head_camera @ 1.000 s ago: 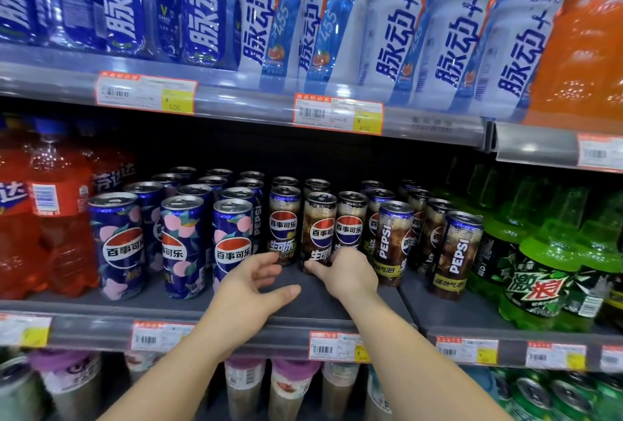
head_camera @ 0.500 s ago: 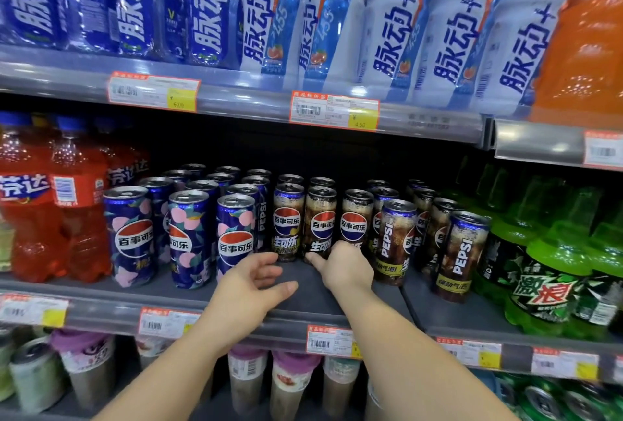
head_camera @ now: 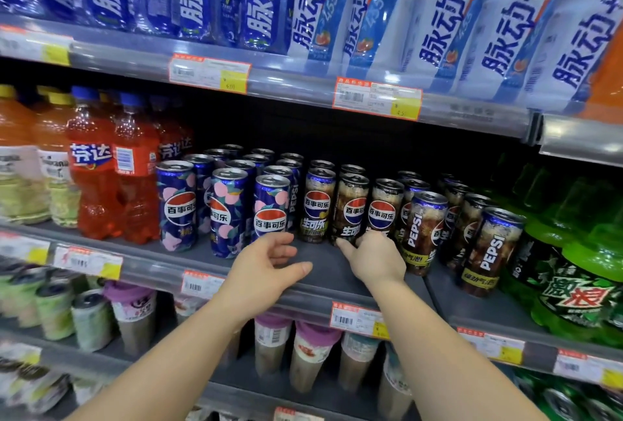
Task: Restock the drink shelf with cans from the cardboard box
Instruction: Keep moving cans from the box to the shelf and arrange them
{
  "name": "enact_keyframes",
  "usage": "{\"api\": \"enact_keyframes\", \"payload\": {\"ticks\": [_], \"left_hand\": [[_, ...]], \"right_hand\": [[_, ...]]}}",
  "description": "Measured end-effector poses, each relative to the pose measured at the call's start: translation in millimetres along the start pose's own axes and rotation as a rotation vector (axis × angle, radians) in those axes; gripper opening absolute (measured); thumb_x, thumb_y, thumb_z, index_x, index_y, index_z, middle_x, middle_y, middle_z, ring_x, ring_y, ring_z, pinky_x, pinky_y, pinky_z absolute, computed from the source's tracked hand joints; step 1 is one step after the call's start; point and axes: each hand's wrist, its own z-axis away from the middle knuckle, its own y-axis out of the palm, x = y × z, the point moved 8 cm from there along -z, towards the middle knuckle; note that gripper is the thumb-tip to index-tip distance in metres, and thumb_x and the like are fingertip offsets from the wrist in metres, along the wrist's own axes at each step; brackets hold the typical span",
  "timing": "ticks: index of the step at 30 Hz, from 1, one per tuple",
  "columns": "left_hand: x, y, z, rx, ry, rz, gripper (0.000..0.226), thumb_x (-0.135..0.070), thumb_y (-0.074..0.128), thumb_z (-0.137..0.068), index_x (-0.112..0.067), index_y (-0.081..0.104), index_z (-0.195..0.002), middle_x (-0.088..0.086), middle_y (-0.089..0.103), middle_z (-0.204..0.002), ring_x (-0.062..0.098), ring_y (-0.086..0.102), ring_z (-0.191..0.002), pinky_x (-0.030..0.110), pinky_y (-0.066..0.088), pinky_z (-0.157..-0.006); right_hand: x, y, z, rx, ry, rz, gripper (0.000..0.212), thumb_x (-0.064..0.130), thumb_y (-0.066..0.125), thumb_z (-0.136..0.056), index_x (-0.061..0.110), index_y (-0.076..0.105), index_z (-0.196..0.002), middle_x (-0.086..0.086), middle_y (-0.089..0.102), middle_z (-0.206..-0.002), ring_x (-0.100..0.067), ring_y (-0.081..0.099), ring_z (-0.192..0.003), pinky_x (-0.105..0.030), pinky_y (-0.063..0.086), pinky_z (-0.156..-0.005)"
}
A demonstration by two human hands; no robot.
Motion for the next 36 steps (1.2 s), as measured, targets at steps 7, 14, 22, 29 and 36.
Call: {"api": "enact_keyframes", "payload": {"ticks": [7,14,22,29,36], "left_hand": [[5.8,-53.1,16.4,0.029,0.01,0.015,0.059,-0.033,0.083,-0.069,-0.026,0.056,-0.121,-0.005,0.066,-0.107,0.014,0.064,-0.103,0.041,0.052,-0.096],[26.4,-160.7,65.0,0.067,0.048,-0.207,0.07,-0.042,0.076,-0.075,-0.018,0.048,-0.134,0.004,0.058,-0.13,0.019,0.057,-0.115,0.042,0.047,-0.099],[110.6,-371.9,148.5,0.061,-0.191,-1.256,0.083,-0.066,0.032,-0.091,-0.027,-0.006,-0.153,0.004,-0.015,-0.161,0.032,-0.015,-0.147,0.054,-0.004,-0.118],[190.2,-602.6,231.8,-0.251,-0.463,-1.298,0.082,-0.063,0.037,-0.089,-0.023,0.006,-0.153,0.008,0.001,-0.162,0.035,-0.001,-0.147,0.057,0.007,-0.116],[256.2,-823.9,313.4,-0.459,-0.831,-1.276,0.079,-0.06,0.04,-0.091,-0.026,0.005,-0.153,0.007,-0.003,-0.162,0.032,-0.007,-0.148,0.054,-0.001,-0.116]], "right_hand": [[57.0,-12.1,60.8,0.022,-0.051,0.08,0.049,0.062,0.049,-0.09,0.019,0.067,-0.101,-0.003,0.068,-0.098,-0.028,0.063,-0.097,-0.033,0.048,-0.07],[156.8,4.0,173.9,-0.039,-0.125,0.042,0.045,0.055,0.047,-0.093,0.02,0.062,-0.118,-0.006,0.066,-0.117,-0.03,0.059,-0.11,-0.038,0.048,-0.083],[362.1,144.0,314.7,0.212,-0.5,0.236,0.069,0.052,0.031,-0.099,0.018,0.01,-0.154,-0.007,0.006,-0.163,-0.031,-0.001,-0.149,-0.052,0.007,-0.119],[561.0,272.9,429.6,0.435,-0.828,0.188,0.07,0.053,0.034,-0.098,0.021,0.009,-0.155,-0.007,0.005,-0.163,-0.032,-0.003,-0.149,-0.052,0.004,-0.12],[777.5,388.1,551.4,0.594,-1.134,0.063,0.07,0.054,0.033,-0.097,0.02,0.012,-0.154,-0.008,0.007,-0.163,-0.031,0.001,-0.149,-0.051,0.002,-0.119]]}}
